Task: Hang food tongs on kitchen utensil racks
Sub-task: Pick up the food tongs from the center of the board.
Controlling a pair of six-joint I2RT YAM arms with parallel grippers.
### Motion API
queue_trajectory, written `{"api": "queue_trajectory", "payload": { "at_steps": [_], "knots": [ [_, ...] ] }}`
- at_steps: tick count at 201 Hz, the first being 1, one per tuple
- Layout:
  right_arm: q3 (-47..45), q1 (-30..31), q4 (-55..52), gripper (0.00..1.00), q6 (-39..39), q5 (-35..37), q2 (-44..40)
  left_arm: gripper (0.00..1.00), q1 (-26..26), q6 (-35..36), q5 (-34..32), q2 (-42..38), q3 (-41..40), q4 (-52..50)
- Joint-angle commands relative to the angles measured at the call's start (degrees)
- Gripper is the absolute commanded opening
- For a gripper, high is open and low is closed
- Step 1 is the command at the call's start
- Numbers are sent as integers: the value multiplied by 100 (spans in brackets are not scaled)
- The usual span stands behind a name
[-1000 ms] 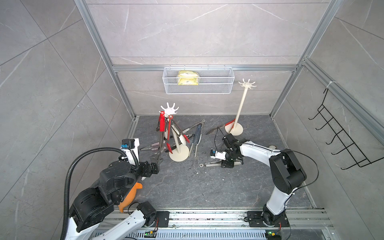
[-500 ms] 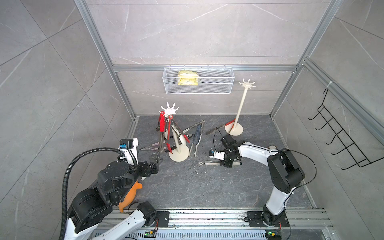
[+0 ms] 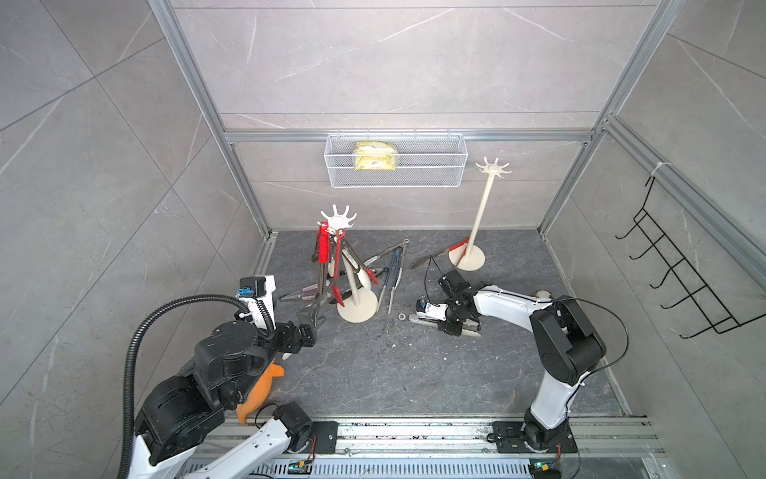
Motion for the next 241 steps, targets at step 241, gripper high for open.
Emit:
{"api": "queue_trajectory", "payload": {
  "at_steps": [241],
  "knots": [
    [1510,-108,-672,0,522,-640,-758,100,-20,97,-71,-79,93,186]
  ]
}}
